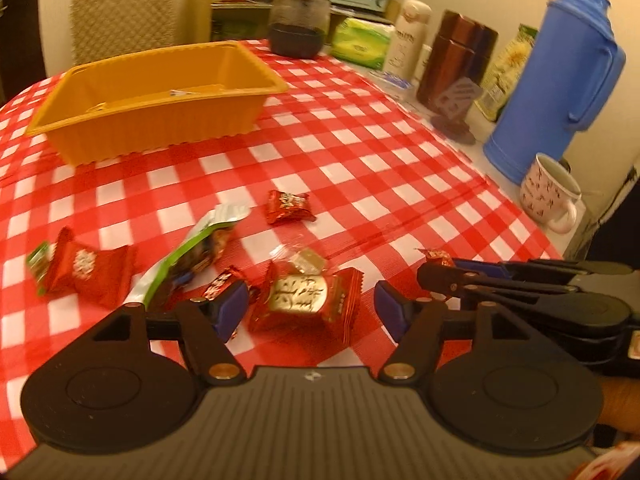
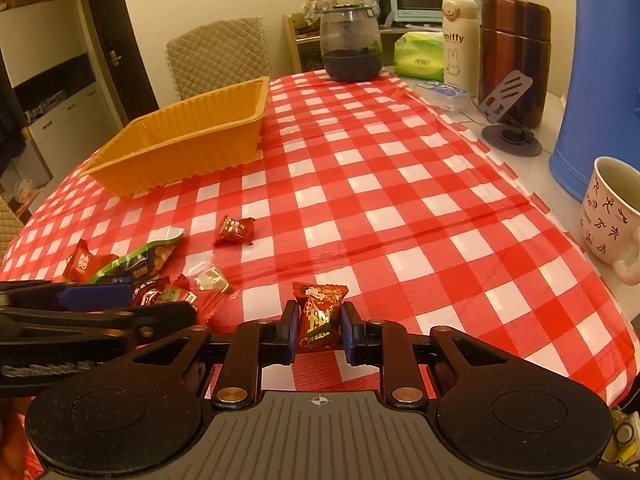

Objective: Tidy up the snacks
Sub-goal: 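Grasp the gold-red candy with the right gripper while the left gripper grasps a gold-wrapped candy, then carry both candies over the orange tray and open both grippers to release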

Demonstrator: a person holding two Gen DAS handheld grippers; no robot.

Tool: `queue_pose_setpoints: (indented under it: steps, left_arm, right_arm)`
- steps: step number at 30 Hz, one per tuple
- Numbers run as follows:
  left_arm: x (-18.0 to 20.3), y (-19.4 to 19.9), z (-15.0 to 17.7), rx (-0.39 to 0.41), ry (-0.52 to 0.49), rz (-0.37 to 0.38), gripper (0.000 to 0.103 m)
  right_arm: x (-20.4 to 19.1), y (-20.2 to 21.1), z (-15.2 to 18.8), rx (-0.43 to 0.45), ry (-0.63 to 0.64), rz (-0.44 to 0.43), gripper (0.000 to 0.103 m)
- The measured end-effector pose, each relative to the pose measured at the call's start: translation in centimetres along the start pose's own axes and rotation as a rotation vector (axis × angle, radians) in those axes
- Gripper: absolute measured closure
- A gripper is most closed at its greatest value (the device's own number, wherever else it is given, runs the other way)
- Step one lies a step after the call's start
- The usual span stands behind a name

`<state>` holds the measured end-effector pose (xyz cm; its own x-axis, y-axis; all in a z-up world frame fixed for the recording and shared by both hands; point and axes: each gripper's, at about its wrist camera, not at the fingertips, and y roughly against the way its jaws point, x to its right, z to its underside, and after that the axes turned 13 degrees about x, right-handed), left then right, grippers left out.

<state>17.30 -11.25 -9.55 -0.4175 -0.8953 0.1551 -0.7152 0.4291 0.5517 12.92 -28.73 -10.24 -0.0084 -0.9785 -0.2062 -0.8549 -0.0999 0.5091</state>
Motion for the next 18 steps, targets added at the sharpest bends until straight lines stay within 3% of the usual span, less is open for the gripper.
queue_pose_setpoints:
  steps: [5,9,18]
  left_arm:
    - [0.2,-1.5,0.3,-0.035,-0.041,-0.012,0.044]
    - [0.3,-1.7,0.6,-0.042,-0.058,-0.024,0.059]
    - [0.2,0.6,-0.1,0.015,-0.009,-0.051,0.063]
  right_arm:
    - [0.4,-0.1,-0.1,0.003,-0.027,0.014,0.081]
    - [0.5,-0.2,-0.1,0.004,-0.029,0.013,0.081]
    - [0.1,0.1,-0.4,0.013,-0.030,0.004,0.081]
